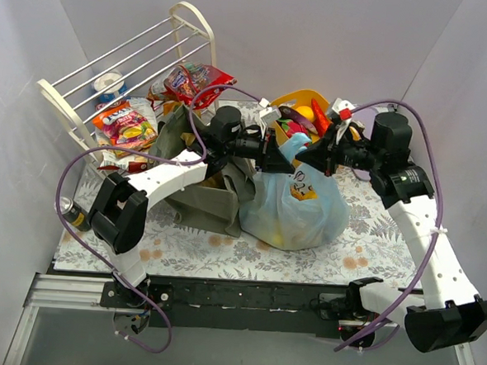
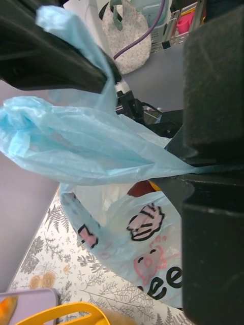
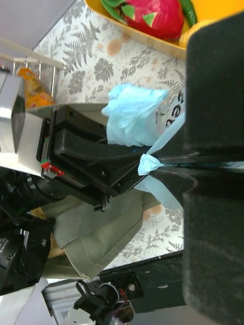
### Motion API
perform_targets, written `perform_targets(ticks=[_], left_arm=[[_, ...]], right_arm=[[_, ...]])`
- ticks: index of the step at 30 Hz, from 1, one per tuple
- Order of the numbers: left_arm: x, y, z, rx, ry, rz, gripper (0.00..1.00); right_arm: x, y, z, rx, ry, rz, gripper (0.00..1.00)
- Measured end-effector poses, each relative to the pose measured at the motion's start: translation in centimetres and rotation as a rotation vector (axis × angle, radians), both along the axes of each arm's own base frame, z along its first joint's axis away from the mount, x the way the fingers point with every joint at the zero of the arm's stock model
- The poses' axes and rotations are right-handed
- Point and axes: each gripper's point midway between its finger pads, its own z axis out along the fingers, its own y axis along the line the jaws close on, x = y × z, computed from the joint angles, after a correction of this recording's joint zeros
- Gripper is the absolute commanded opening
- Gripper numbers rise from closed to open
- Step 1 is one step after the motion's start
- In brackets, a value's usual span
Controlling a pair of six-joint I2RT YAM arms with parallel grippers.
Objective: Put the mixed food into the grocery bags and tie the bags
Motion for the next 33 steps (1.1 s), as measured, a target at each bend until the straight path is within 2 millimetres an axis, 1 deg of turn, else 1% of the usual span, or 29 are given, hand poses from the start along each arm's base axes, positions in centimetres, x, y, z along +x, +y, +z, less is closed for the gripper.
perform_targets(ticks=[4, 8, 9, 10, 11, 12, 13, 14, 15, 16, 20, 25, 30, 33], left_arm=[[-0.2, 0.0, 0.0, 0.008, 0.006, -0.019, 0.00], [-0.3, -0.1, -0.5, 0.027, 0.013, -0.046, 0.00], [-0.4, 0.0, -0.7, 0.033, 0.016, -0.050, 0.07], [-0.5, 0.0, -1.0, 0.040, 0.020, -0.053, 0.18], [-0.5, 0.0, -1.2, 0.047, 0.022, -0.054, 0.27], [-0.5, 0.0, -1.3, 0.050, 0.018, -0.055, 0.30], [-0.5, 0.1, -1.5, 0.054, 0.019, -0.052, 0.39], [-0.4, 0.1, -1.5, 0.057, 0.016, -0.048, 0.45], [-0.3, 0.0, -1.6, 0.060, 0.010, -0.042, 0.47], [-0.2, 0.0, -1.7, 0.063, 0.007, -0.035, 0.52], [-0.1, 0.0, -1.6, 0.065, -0.009, -0.016, 0.67], [-0.6, -0.1, -0.7, 0.056, -0.034, -0.013, 0.75], [-1.7, -0.9, -0.2, 0.038, -0.044, -0.023, 0.77], [-2.3, -1.5, -0.4, 0.022, -0.026, -0.020, 0.76]], right_arm=[[-0.1, 1.4, -1.0, -0.016, 0.028, 0.033, 0.01], [0.1, 2.1, -1.8, -0.029, 0.051, 0.040, 0.01], [0.2, 2.1, -2.0, -0.030, 0.059, 0.039, 0.01], [0.3, 2.2, -2.2, -0.030, 0.068, 0.037, 0.01], [0.5, 2.3, -2.3, -0.029, 0.078, 0.035, 0.01], [0.6, 2.4, -2.4, -0.027, 0.086, 0.032, 0.01], [0.7, 2.5, -2.6, -0.025, 0.098, 0.031, 0.01], [0.9, 2.6, -2.7, -0.022, 0.110, 0.029, 0.01], [1.0, 2.7, -2.8, -0.018, 0.123, 0.026, 0.01], [1.1, 2.8, -2.9, -0.016, 0.129, 0.024, 0.01], [1.6, 2.9, -3.0, -0.009, 0.148, 0.008, 0.01], [2.0, 2.8, -2.8, 0.000, 0.146, -0.017, 0.01], [2.5, 2.8, -2.4, 0.020, 0.153, -0.048, 0.01], [2.9, 2.9, -2.0, 0.037, 0.151, -0.064, 0.01]])
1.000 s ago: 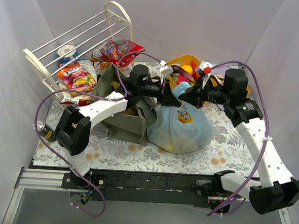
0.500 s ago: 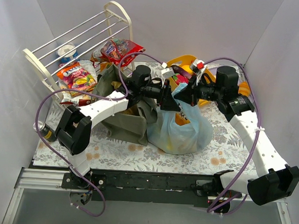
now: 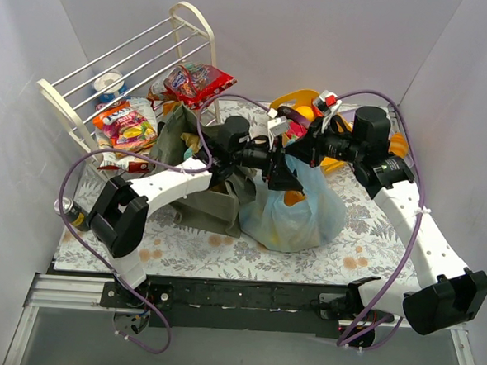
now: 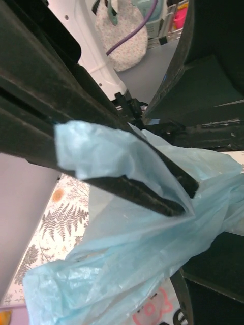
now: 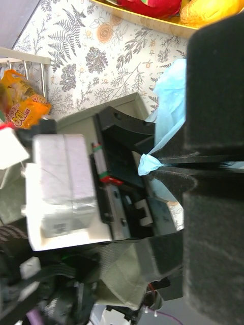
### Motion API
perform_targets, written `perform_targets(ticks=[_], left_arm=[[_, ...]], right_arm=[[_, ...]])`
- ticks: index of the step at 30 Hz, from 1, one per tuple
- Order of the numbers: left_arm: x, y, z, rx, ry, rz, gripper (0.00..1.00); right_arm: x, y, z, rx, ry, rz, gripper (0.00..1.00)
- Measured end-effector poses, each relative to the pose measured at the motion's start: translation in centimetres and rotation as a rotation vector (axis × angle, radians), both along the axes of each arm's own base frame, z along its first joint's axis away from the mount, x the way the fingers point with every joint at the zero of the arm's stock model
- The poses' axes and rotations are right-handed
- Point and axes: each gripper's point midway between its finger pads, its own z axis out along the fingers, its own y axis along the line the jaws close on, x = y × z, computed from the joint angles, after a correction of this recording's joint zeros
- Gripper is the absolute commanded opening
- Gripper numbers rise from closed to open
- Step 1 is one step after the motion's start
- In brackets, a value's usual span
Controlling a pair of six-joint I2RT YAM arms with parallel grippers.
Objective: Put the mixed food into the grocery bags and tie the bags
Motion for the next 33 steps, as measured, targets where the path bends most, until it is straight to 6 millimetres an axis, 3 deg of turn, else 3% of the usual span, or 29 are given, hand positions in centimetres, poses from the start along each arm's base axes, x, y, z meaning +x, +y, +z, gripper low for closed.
perform_targets(ticks=[5, 10, 13, 20, 22, 26, 30, 33], left_arm=[[-0.5, -0.4, -0.9, -0.030, 0.058, 0.027, 0.74], [0.1, -0.7, 0.3, -0.086, 0.074, 0.068, 0.68], [0.4, -0.8, 1.1, -0.117, 0.074, 0.086, 0.56], [0.9, -0.9, 1.5, -0.137, 0.088, 0.121, 0.13], [1.1, -0.9, 1.2, -0.134, 0.093, 0.133, 0.00], [1.4, -0.7, 0.8, -0.128, 0.099, 0.150, 0.00], [1.3, -0.6, 0.7, -0.127, 0.083, 0.143, 0.00], [1.1, -0.5, 0.5, -0.121, 0.065, 0.141, 0.00]], right_arm=[[0.1, 0.2, -0.2, 0.015, 0.019, -0.015, 0.01], [0.2, 0.3, -0.5, 0.019, 0.025, -0.022, 0.01], [0.2, 0.4, -0.6, 0.022, 0.031, -0.025, 0.01], [0.1, 0.4, -0.6, 0.029, 0.042, -0.030, 0.01], [0.0, 0.4, -0.6, 0.029, 0.043, -0.028, 0.07], [0.2, 0.2, -0.6, 0.029, 0.050, -0.046, 0.30], [0.8, -0.2, -0.1, 0.028, 0.047, -0.087, 0.67], [0.9, -0.4, 1.8, 0.047, 0.044, -0.105, 0.74]])
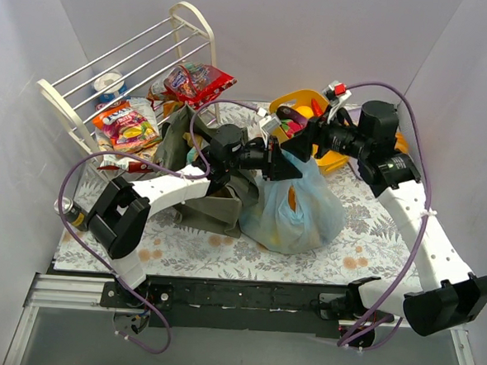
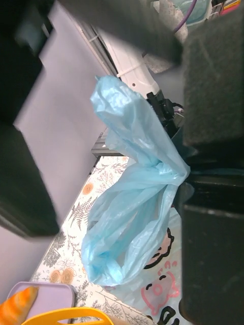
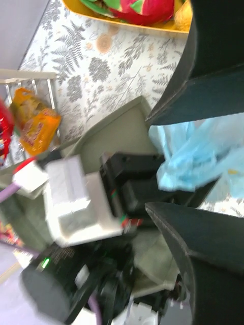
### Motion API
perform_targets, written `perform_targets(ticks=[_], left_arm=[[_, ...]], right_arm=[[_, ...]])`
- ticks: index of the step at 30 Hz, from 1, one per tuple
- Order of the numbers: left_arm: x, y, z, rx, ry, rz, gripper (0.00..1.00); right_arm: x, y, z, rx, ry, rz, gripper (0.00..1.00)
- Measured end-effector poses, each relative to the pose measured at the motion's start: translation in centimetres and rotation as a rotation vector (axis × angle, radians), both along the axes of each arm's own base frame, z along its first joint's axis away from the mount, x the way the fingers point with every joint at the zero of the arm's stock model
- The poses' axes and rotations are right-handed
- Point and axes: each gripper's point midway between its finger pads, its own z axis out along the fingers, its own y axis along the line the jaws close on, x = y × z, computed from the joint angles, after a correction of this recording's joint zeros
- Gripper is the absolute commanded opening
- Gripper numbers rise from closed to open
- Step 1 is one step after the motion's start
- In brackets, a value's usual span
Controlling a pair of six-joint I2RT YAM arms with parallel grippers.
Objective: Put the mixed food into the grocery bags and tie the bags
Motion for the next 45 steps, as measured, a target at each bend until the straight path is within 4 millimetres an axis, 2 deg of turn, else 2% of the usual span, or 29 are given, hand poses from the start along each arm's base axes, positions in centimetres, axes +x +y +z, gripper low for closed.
perform_targets(ticks=[4, 6, 8, 11, 14, 19, 21, 25, 29, 32, 33, 35, 36, 39, 40, 42, 45], left_arm=[[0.0, 0.1, -0.6, 0.021, -0.018, -0.001, 0.00], [0.0, 0.2, -0.9, 0.033, -0.033, -0.004, 0.00], [-0.3, 0.3, -1.1, 0.044, -0.054, -0.015, 0.00], [-0.8, 0.7, -1.2, 0.053, -0.094, -0.036, 0.00], [-1.4, 1.0, -1.1, 0.061, -0.141, -0.060, 0.00], [-2.1, 1.3, -1.5, 0.076, -0.194, -0.102, 0.00], [-2.3, 1.3, -1.7, 0.082, -0.205, -0.113, 0.00], [-2.6, 1.4, -1.9, 0.086, -0.223, -0.131, 0.00], [-2.6, 1.4, -2.1, 0.092, -0.234, -0.137, 0.00], [-2.6, 1.4, -2.2, 0.095, -0.241, -0.139, 0.00], [-2.7, 1.4, -2.2, 0.095, -0.243, -0.141, 0.00], [-2.7, 1.4, -2.2, 0.096, -0.247, -0.142, 0.00], [-2.7, 1.4, -2.3, 0.097, -0.249, -0.143, 0.00], [-2.7, 1.5, -2.6, 0.107, -0.249, -0.142, 0.02], [-2.6, 1.5, -2.7, 0.112, -0.247, -0.140, 0.10], [-2.5, 1.5, -2.8, 0.122, -0.245, -0.130, 0.13], [-2.3, 1.7, -3.0, 0.138, -0.233, -0.111, 0.36]], right_arm=[[-0.3, -0.1, 3.4, 0.042, -0.029, -0.007, 0.74], [0.0, -1.0, 4.8, 0.067, -0.038, -0.040, 0.73], [0.4, -2.1, 5.4, 0.084, -0.030, -0.083, 0.72], [1.2, -3.8, 5.1, 0.104, 0.012, -0.148, 0.70], [1.6, -4.4, 3.2, 0.113, 0.074, -0.168, 0.75], [0.7, -3.6, -2.9, 0.121, 0.244, -0.127, 0.77], [0.4, -3.3, -4.3, 0.135, 0.292, -0.113, 0.78], [-0.2, -2.7, -6.2, 0.185, 0.348, -0.080, 0.77], [-0.6, -2.1, -6.2, 0.233, 0.359, -0.050, 0.73], [-0.8, -1.7, -5.4, 0.259, 0.343, -0.024, 0.62], [-0.9, -1.5, -5.1, 0.266, 0.337, -0.015, 0.52], [-1.1, -1.2, -4.6, 0.278, 0.321, 0.008, 0.41], [-1.2, -1.1, -4.4, 0.284, 0.317, 0.015, 0.25], [-1.5, -0.9, -4.3, 0.291, 0.319, 0.031, 0.03], [-1.6, -0.8, -4.3, 0.290, 0.321, 0.035, 0.01], [-1.8, -0.9, -4.3, 0.283, 0.318, 0.033, 0.01], [-1.6, -1.1, -4.3, 0.265, 0.308, 0.016, 0.01]])
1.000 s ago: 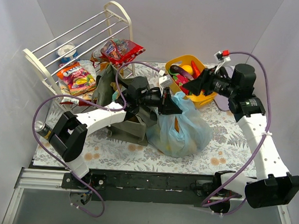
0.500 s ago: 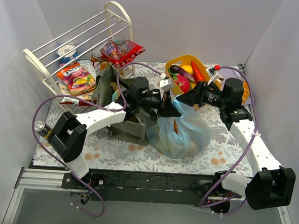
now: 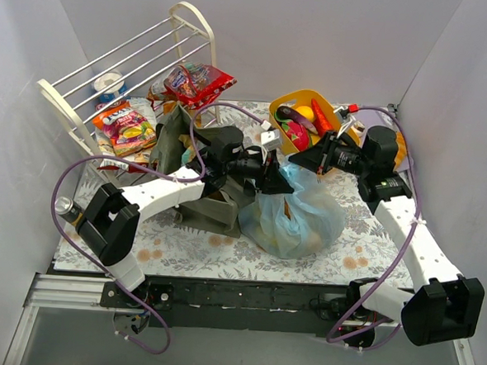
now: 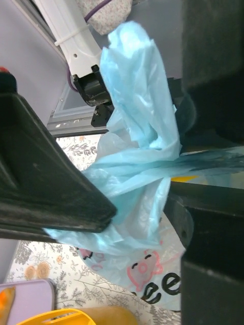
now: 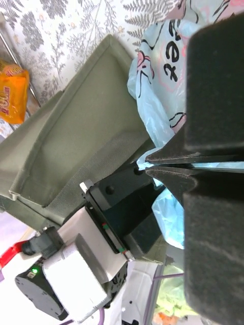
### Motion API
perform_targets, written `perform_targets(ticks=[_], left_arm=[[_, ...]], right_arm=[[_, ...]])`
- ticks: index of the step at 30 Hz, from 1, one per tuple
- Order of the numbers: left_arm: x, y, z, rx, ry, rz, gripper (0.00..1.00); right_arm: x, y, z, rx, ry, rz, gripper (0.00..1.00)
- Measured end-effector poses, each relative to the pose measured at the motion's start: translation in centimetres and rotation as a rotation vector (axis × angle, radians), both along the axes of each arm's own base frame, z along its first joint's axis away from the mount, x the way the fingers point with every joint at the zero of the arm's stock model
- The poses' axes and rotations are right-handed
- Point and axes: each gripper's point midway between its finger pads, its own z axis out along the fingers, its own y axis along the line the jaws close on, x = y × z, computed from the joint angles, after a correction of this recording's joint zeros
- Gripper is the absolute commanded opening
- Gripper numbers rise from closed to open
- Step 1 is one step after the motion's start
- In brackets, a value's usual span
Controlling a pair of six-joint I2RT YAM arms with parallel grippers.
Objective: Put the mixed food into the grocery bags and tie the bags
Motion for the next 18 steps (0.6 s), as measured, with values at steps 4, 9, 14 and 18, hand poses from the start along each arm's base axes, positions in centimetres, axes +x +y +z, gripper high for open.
perform_targets(ticks=[4, 9, 14, 18], left_arm=[[0.2, 0.2, 0.0, 0.013, 0.013, 0.031, 0.69], [-0.2, 0.7, 1.4, -0.002, 0.015, 0.049, 0.93], [-0.9, 1.4, 4.5, -0.053, -0.020, 0.065, 0.98], [-0.9, 1.3, 6.7, -0.087, -0.029, 0.071, 0.98]], right_arm=[[0.2, -0.5, 0.7, -0.029, -0.029, -0.041, 0.01], [0.1, -1.1, 1.1, -0.052, -0.049, -0.077, 0.01], [0.4, -1.4, 0.4, -0.076, -0.037, -0.100, 0.01], [0.6, -1.6, 0.0, -0.092, -0.033, -0.117, 0.01]])
